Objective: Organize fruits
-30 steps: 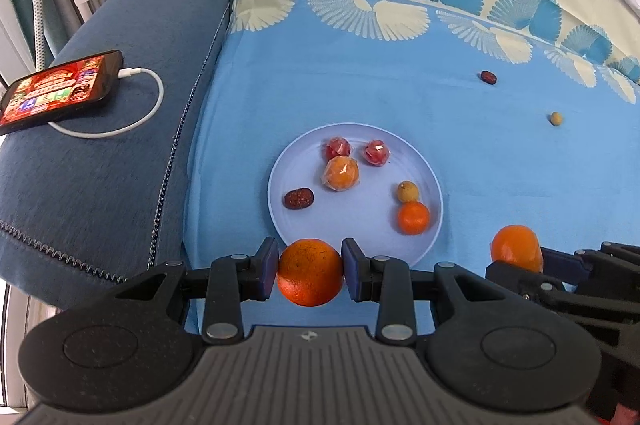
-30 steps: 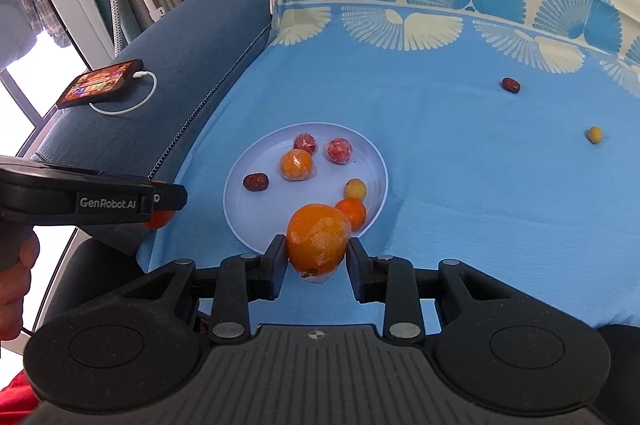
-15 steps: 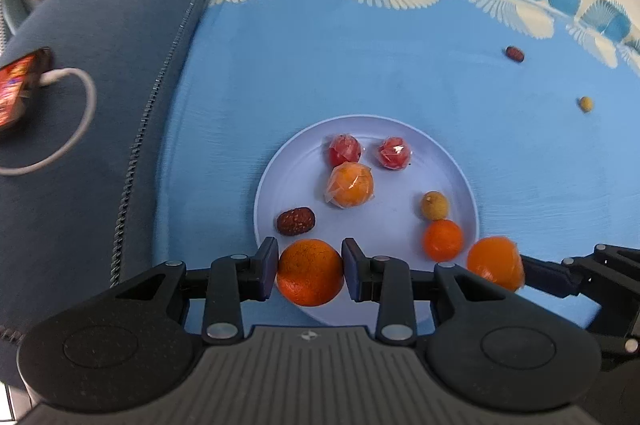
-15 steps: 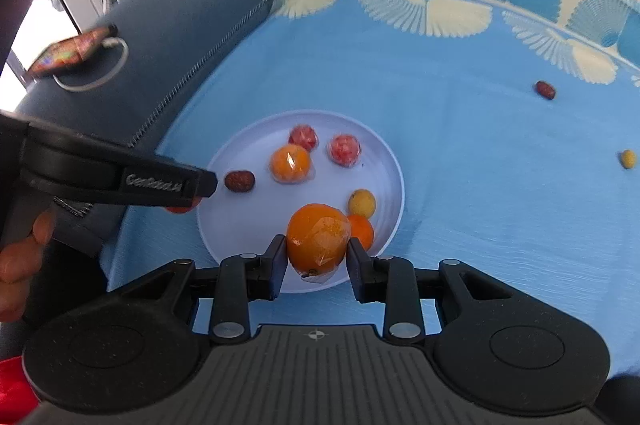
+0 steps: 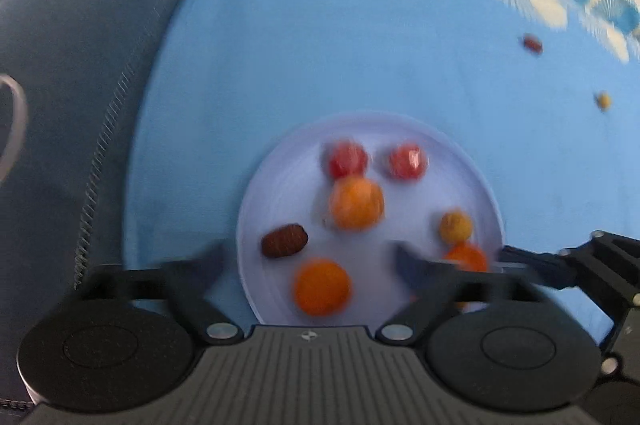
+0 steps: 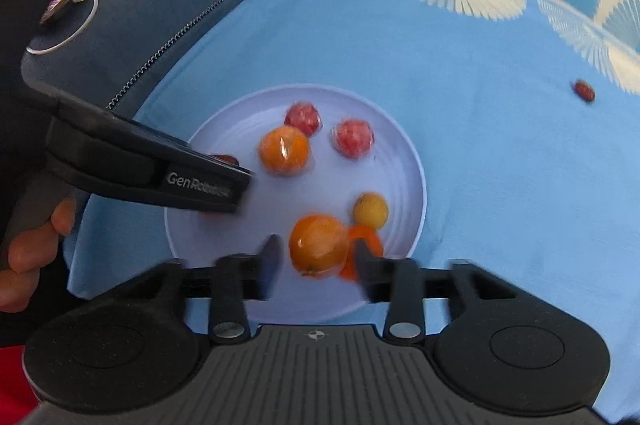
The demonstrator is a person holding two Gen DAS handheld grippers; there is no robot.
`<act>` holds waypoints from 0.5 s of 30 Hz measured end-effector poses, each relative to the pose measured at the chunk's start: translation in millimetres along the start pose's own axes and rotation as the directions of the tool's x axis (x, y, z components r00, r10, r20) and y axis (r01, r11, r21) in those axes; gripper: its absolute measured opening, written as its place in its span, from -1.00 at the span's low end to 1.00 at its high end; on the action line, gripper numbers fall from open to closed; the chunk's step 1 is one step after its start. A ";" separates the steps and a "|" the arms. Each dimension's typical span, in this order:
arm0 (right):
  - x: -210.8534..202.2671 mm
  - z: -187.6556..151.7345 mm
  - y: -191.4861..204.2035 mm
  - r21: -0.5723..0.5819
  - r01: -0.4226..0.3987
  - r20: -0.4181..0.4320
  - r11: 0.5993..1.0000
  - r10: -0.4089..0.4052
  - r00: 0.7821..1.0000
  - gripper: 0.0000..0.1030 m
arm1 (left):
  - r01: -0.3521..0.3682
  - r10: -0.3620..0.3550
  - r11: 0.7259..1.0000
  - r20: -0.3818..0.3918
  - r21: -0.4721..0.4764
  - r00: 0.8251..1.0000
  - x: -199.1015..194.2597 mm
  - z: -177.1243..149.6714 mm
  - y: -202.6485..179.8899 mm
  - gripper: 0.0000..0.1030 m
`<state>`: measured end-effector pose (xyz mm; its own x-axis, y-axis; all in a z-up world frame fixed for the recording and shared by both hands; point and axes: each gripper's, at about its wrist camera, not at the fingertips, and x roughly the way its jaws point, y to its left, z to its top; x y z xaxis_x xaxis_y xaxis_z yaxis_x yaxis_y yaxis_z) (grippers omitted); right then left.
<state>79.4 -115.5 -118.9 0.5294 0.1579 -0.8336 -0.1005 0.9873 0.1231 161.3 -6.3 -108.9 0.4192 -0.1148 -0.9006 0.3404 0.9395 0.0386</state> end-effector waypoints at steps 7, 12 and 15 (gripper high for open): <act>-36.3 -4.7 6.0 -0.050 0.078 0.072 0.996 -0.074 0.995 0.88 | -0.045 0.045 0.999 0.051 -0.004 0.998 -42.5 -14.6 14.2 0.99; -71.2 -33.8 9.4 0.021 0.038 0.042 0.999 -0.038 0.998 0.93 | -0.080 0.080 0.996 0.012 -0.042 0.997 -68.2 -54.7 22.6 0.99; -93.5 -49.3 19.4 0.011 0.048 0.082 0.999 -0.048 0.995 0.95 | -0.109 0.109 0.992 0.007 -0.061 0.994 -82.1 -77.4 23.7 0.99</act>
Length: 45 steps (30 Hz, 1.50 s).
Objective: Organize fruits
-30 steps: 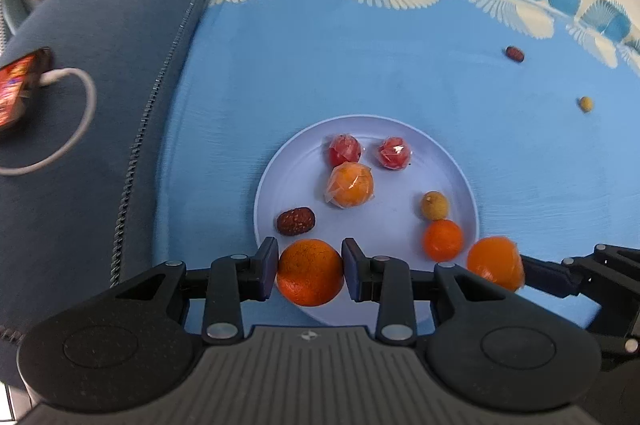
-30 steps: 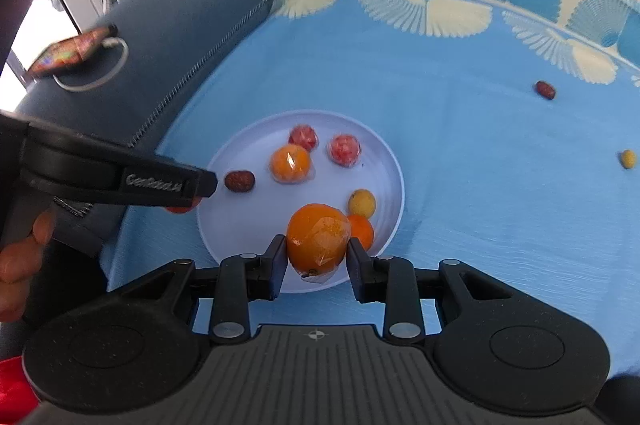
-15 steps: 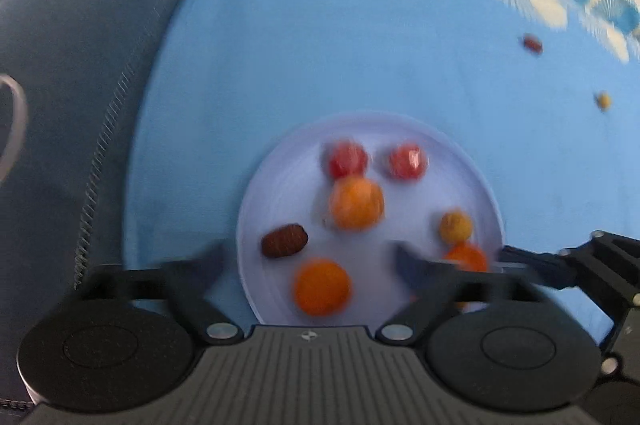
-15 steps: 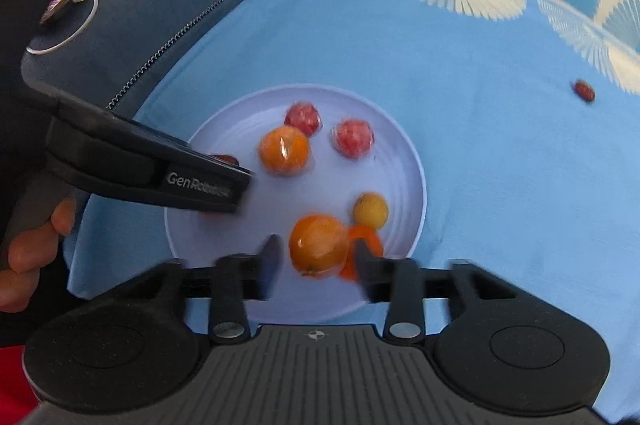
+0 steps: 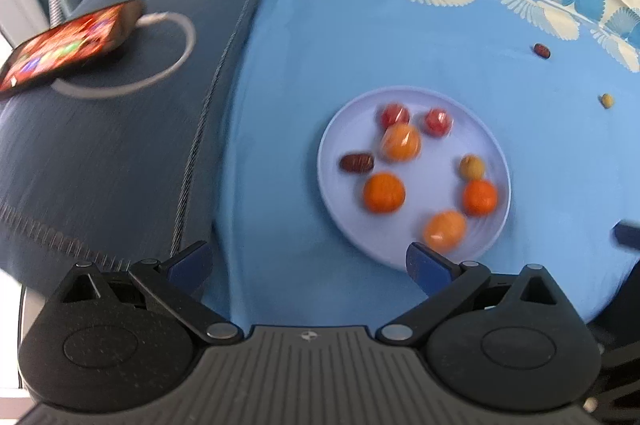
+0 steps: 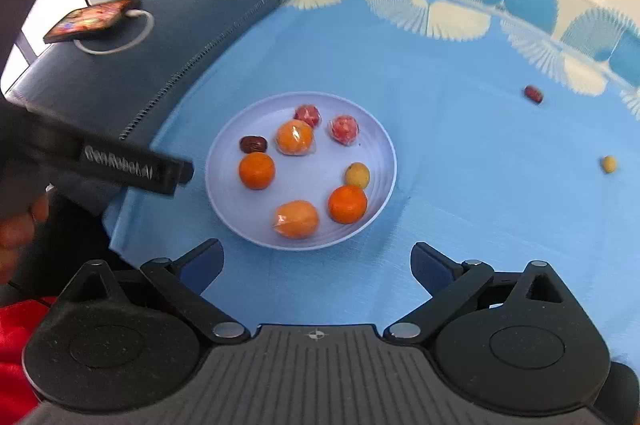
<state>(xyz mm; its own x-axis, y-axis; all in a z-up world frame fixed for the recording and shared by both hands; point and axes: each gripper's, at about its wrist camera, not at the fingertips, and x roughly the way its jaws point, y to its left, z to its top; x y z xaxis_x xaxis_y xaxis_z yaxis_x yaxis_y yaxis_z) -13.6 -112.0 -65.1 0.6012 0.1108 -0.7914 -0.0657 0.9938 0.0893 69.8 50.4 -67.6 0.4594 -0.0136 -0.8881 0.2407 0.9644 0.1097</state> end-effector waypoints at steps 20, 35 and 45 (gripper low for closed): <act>-90.5 -44.5 17.6 -0.031 0.058 0.212 0.998 -0.051 0.976 0.99 | -0.008 0.002 0.999 0.183 0.032 0.983 -83.6 -48.3 -25.4 0.99; -102.2 -48.7 20.4 -0.033 0.069 0.237 0.997 -0.060 0.970 0.99 | -0.010 0.001 0.999 0.208 0.042 0.978 -95.4 -53.6 -26.8 0.99; -101.5 -49.5 20.4 -0.033 0.070 0.229 0.997 -0.061 0.972 0.99 | -0.009 -0.002 0.999 0.205 0.051 0.979 -94.8 -53.5 -27.2 0.99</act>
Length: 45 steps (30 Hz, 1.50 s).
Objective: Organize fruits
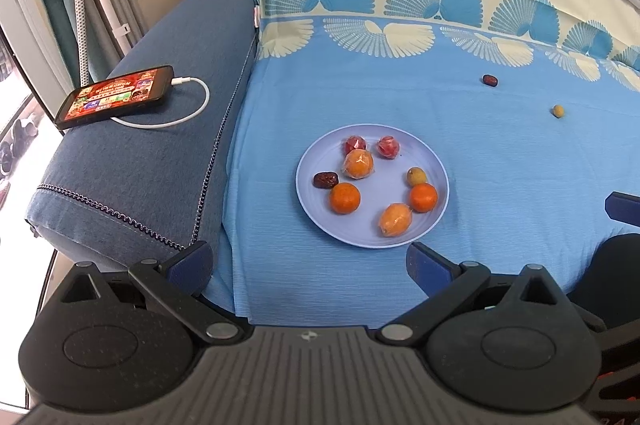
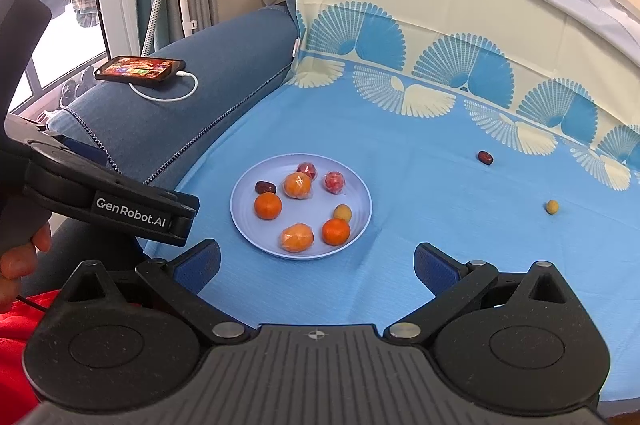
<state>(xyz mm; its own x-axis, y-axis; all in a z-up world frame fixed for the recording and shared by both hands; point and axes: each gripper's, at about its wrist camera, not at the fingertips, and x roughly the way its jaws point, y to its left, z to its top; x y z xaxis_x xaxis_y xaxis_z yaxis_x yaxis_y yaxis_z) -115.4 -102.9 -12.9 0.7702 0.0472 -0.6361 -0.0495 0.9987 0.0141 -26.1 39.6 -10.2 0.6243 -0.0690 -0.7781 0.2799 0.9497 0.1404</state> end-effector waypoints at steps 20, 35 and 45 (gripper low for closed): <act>12.3 -3.7 -3.6 0.022 -0.010 -0.040 1.000 0.011 0.999 0.99 | -0.003 0.003 1.000 -0.033 0.009 0.999 13.4 -1.0 -2.6 0.99; 46.9 -16.5 -35.2 0.132 0.004 -0.114 0.991 0.011 0.993 0.99 | -0.012 0.015 1.000 -0.125 0.025 0.992 48.0 16.9 -15.7 0.99; 78.2 -28.1 -141.4 0.373 0.247 -0.137 0.894 -0.211 0.968 0.99 | 0.096 -0.084 0.992 -0.146 0.081 0.986 96.9 96.9 -81.0 0.99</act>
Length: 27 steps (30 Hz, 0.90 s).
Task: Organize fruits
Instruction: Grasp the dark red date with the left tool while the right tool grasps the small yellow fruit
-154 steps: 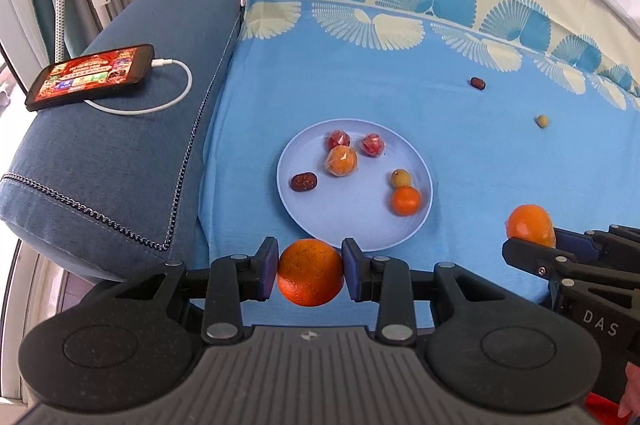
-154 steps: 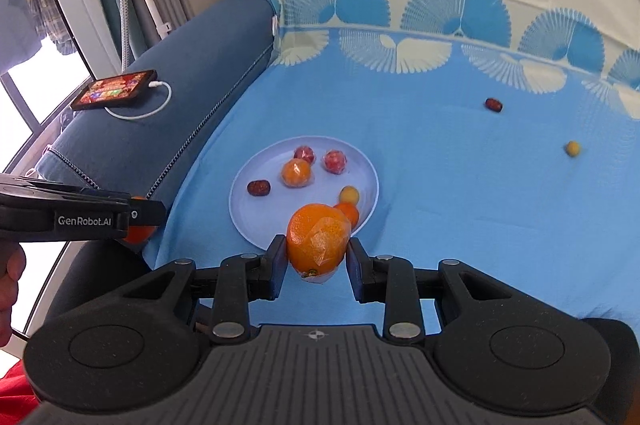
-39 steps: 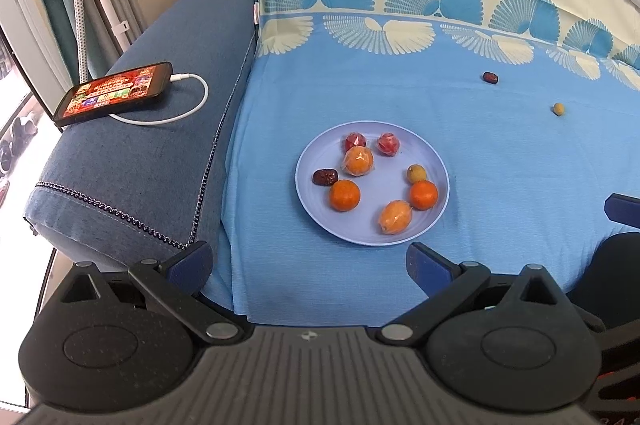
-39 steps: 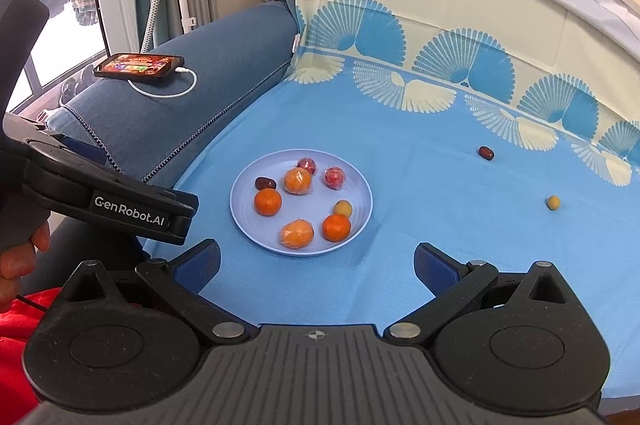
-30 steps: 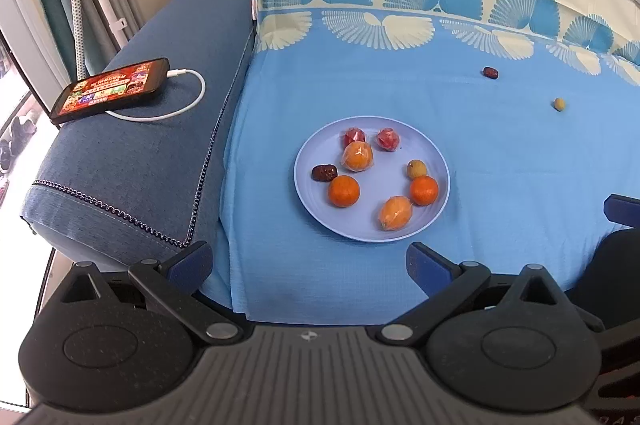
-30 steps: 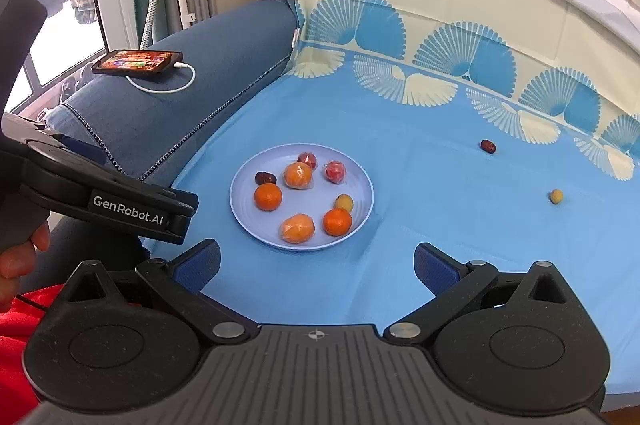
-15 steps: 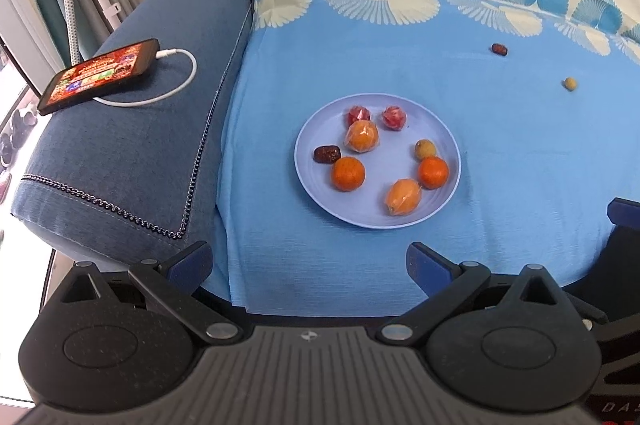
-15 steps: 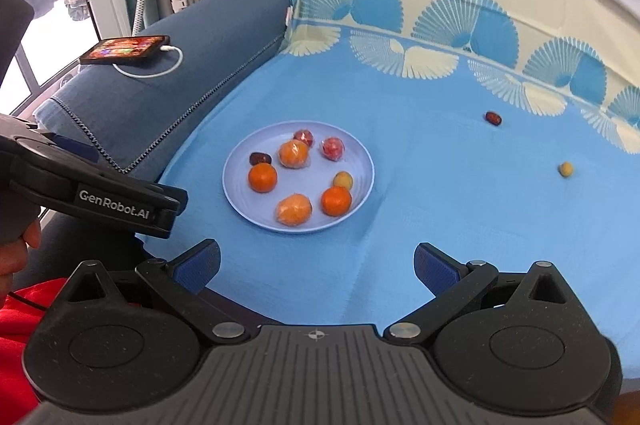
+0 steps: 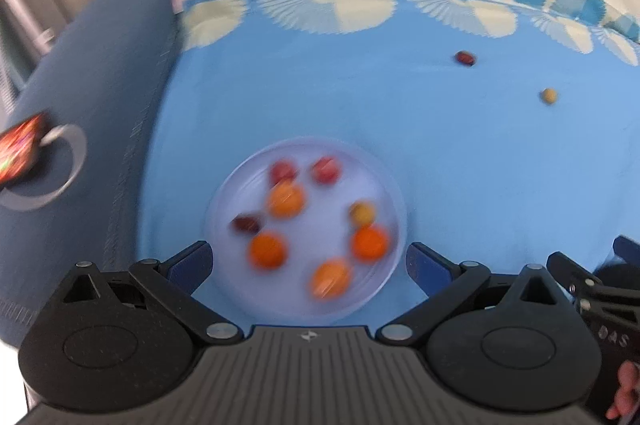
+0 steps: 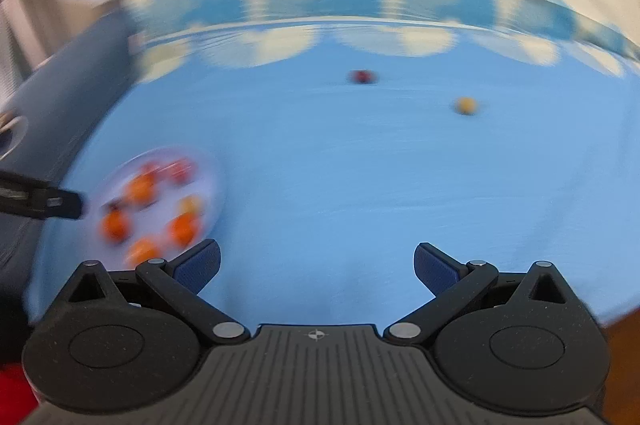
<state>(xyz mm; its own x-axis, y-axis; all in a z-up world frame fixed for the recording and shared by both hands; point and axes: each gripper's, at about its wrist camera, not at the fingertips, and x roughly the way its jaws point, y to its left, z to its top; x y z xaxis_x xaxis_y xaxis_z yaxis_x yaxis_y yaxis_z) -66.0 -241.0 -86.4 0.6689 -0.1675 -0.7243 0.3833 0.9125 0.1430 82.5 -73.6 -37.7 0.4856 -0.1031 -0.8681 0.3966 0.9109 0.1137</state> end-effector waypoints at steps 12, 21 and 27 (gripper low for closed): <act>134.4 81.7 -126.4 0.232 0.223 0.167 0.947 -0.264 0.950 0.99 | 0.124 -0.142 0.981 0.121 0.149 0.982 137.0 146.8 -139.7 0.99; 245.8 121.2 -160.7 0.227 0.281 0.148 0.932 -0.319 0.936 0.99 | 0.164 -0.190 0.953 0.083 0.253 0.978 252.1 210.4 -202.8 0.99; 268.5 113.7 -154.7 0.179 0.358 0.156 0.917 -0.385 0.909 0.99 | 0.193 -0.212 0.953 0.060 0.235 0.975 276.6 212.0 -203.9 0.99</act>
<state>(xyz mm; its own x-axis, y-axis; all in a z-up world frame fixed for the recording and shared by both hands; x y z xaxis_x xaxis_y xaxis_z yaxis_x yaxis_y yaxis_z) 126.6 -469.6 -226.3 0.5602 -0.5622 -0.6084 0.7043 0.7098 -0.0074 301.1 -372.6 -198.6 0.4362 -0.3176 -0.8419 0.6547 0.7539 0.0547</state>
